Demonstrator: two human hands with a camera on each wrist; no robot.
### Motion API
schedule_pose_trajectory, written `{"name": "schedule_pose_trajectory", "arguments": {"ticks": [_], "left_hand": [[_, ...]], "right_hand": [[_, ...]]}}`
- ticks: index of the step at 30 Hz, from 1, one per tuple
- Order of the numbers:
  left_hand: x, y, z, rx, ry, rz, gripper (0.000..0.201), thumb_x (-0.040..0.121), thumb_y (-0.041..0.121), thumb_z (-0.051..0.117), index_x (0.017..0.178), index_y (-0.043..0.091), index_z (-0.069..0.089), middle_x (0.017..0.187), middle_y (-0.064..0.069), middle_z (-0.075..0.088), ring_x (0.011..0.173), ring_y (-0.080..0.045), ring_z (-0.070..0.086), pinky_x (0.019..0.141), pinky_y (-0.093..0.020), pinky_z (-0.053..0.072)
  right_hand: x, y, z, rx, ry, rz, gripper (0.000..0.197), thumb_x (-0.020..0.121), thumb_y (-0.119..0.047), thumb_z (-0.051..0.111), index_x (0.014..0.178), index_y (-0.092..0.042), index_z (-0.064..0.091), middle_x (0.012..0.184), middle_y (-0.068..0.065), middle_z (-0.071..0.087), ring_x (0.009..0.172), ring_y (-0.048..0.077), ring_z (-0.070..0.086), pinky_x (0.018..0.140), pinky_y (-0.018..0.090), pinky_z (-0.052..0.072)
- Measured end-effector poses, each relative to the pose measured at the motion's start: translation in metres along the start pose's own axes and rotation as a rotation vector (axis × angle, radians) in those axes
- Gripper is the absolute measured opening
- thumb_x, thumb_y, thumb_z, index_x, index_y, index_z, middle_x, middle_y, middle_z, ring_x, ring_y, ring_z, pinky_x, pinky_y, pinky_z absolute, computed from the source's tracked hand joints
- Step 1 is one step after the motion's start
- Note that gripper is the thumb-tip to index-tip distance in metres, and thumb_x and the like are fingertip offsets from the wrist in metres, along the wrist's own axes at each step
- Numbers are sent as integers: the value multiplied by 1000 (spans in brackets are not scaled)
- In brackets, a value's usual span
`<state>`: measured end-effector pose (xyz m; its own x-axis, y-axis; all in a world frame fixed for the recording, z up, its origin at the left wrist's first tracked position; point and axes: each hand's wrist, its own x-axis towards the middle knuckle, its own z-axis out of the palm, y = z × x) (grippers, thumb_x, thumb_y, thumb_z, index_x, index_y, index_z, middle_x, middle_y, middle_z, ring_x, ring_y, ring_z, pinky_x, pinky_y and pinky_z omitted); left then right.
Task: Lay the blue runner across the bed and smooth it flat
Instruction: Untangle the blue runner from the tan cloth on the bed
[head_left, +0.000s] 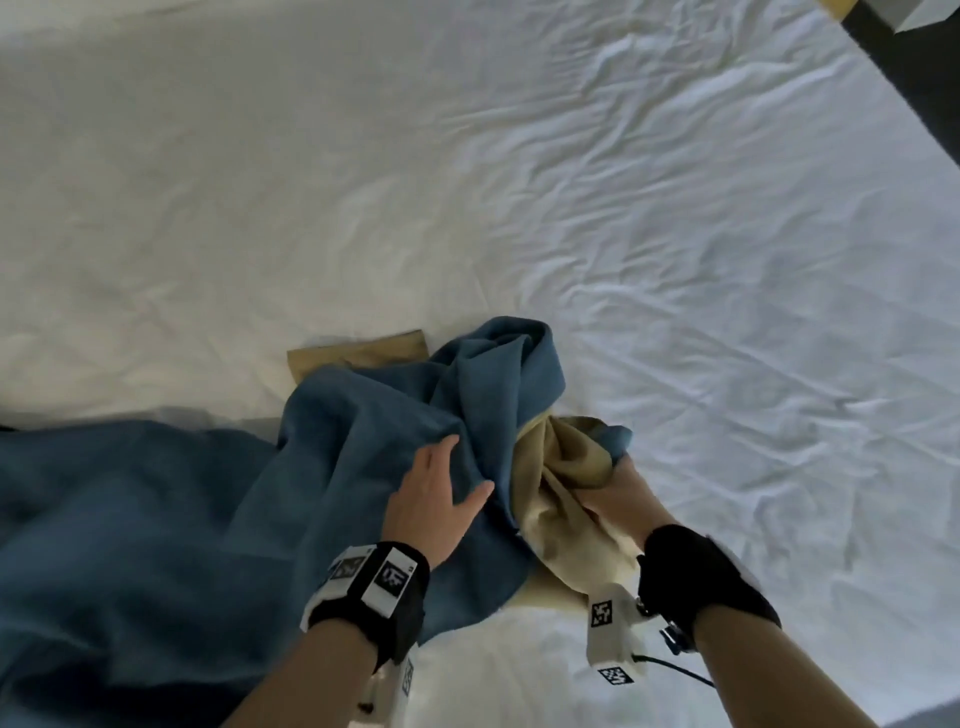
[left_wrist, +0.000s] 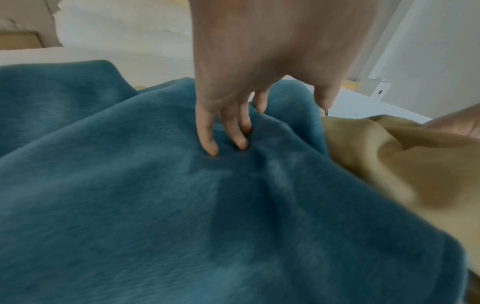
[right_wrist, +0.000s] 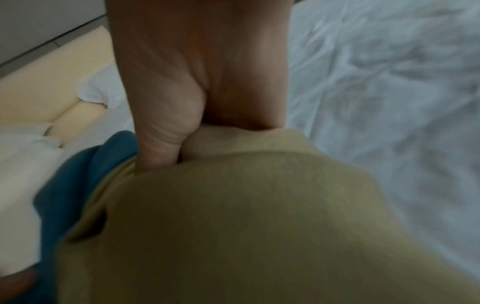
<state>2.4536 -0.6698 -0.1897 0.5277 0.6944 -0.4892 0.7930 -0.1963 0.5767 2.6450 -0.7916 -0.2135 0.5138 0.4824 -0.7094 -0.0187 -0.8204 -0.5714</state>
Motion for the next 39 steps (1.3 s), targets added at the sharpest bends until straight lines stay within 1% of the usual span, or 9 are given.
{"name": "schedule_pose_trajectory", "arguments": {"ticks": [5, 9, 14, 18, 22, 26, 31, 35, 39], "left_hand": [[16, 38, 19, -90, 10, -291, 93, 73, 63, 60, 143, 14, 24, 146, -11, 34, 131, -31, 41, 107, -44, 38], [20, 49, 15, -63, 18, -391, 53, 83, 41, 61, 121, 9, 44, 128, -16, 53, 115, -36, 53, 96, -43, 45], [-2, 26, 0, -248, 293, -528, 20, 92, 25, 46, 107, 12, 45, 114, -21, 58, 100, -38, 55, 84, -42, 43], [-31, -11, -13, -377, 590, -741, 7, 91, 11, 40, 96, 9, 43, 104, -25, 57, 100, -43, 55, 80, -40, 39], [-47, -53, -19, -503, 664, -932, 25, 91, 14, 40, 114, 4, 46, 119, -32, 54, 107, -48, 54, 93, -54, 47], [-53, -81, -14, -619, 637, -989, 29, 91, 15, 42, 119, 5, 44, 118, -29, 54, 104, -46, 55, 84, -55, 53], [-54, -111, -17, -747, 616, -1008, 32, 91, 13, 38, 122, 8, 45, 120, -29, 55, 107, -46, 56, 87, -59, 52], [-62, -137, -18, -741, 618, -1033, 34, 91, 19, 39, 124, 12, 44, 123, -27, 54, 112, -45, 53, 95, -59, 47], [-69, -153, -19, -844, 580, -1022, 37, 90, 25, 46, 125, 13, 46, 122, -24, 54, 107, -47, 55, 78, -61, 55]], "right_hand": [[-12, -19, 10, -310, -352, -197, 21, 74, -20, 57, 96, -22, 57, 89, 4, 65, 82, 23, 61, 66, 28, 44], [-15, -19, -14, -624, -419, -397, 23, 79, -25, 54, 99, -15, 56, 101, 11, 67, 93, 32, 62, 69, 31, 41], [-6, -30, -41, -444, -555, -357, 52, 82, -57, 58, 109, -13, 60, 110, 5, 64, 101, 23, 60, 86, 34, 48], [14, -48, -35, -320, -436, -290, 43, 95, -45, 43, 93, -7, 64, 88, 7, 65, 91, 26, 59, 74, 30, 42], [26, -51, -8, -392, -383, -292, 79, 82, -42, 66, 144, -8, 30, 144, 10, 42, 130, 27, 43, 102, 33, 40], [26, -52, 24, -412, -293, -315, 117, 67, -43, 78, 150, -18, 0, 153, 11, 19, 140, 34, 24, 112, 45, 32], [19, -57, 61, -611, -419, -432, 114, 75, -28, 74, 148, -25, -14, 135, 15, 52, 113, 32, 59, 91, 37, 48], [13, -70, 84, -902, -466, -553, 113, 73, -26, 74, 149, -20, -9, 128, 13, 59, 110, 28, 60, 89, 34, 50], [6, -76, 108, -1152, -210, -729, 75, 75, -18, 65, 141, -17, 27, 138, 13, 37, 125, 33, 37, 99, 43, 41]]}}
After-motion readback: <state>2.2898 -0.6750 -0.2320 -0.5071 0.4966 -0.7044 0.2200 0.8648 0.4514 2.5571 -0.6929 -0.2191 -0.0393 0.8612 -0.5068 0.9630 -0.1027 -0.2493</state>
